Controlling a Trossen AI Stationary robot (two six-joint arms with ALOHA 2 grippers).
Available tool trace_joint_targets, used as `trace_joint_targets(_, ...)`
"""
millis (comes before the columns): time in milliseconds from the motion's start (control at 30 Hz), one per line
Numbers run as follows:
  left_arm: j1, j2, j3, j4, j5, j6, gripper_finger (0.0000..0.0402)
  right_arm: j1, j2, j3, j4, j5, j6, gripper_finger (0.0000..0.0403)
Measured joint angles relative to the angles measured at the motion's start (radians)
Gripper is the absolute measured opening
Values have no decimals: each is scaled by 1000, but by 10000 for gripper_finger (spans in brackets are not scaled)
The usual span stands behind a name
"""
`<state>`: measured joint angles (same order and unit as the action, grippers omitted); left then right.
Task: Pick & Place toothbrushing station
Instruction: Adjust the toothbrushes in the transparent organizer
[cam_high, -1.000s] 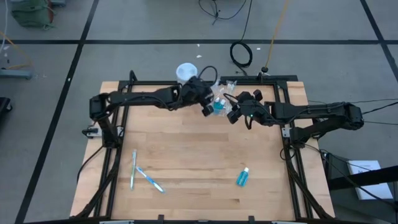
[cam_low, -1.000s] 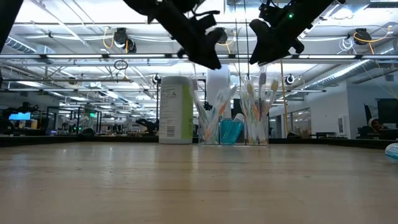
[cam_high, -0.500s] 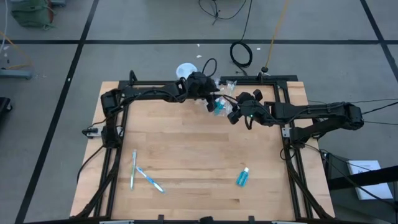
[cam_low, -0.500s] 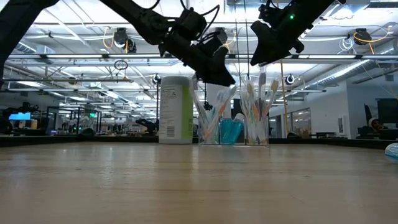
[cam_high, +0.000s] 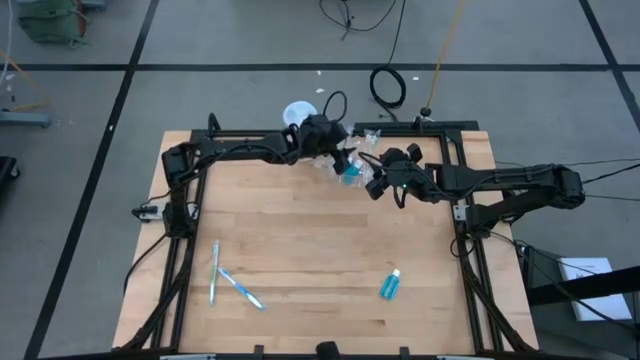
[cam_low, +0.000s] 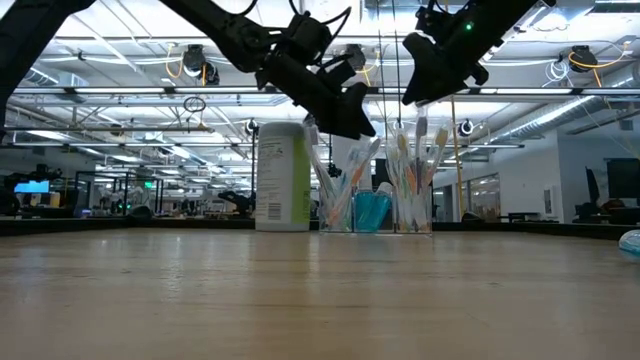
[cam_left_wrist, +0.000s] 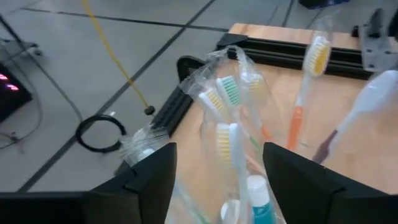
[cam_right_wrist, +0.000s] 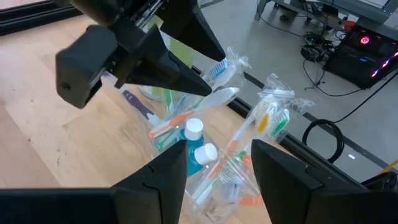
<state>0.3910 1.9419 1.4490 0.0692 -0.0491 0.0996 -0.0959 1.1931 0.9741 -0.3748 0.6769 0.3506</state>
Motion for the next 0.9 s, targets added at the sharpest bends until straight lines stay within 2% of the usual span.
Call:
trace_joint_targets(100, -1, 1, 0, 15, -37, 12, 248, 0, 0, 0, 5, 0, 0, 169)
trace_joint_targets(200, 5, 20, 1, 39, 34, -3, 248, 0, 0, 0, 5, 1, 0, 169)
trace_joint_targets(267, 1, 46, 0, 65, 46, -3, 248, 0, 0, 0, 8, 2, 0, 169)
trace_joint_targets(500, -6, 69, 0, 65, -82, 3, 244, 0, 0, 0, 23, 3, 0, 169)
trace_joint_targets(600, -7, 69, 0, 63, -103, 7, 217, 0, 0, 0, 25, 3, 0, 169)
trace_joint_targets(733, -7, 69, 0, 63, -106, -3, 155, 0, 0, 0, 27, 3, -1, 169)
trace_joint_targets(900, -7, 69, 0, 63, -108, -86, 82, 0, 0, 0, 26, 2, -4, 169)
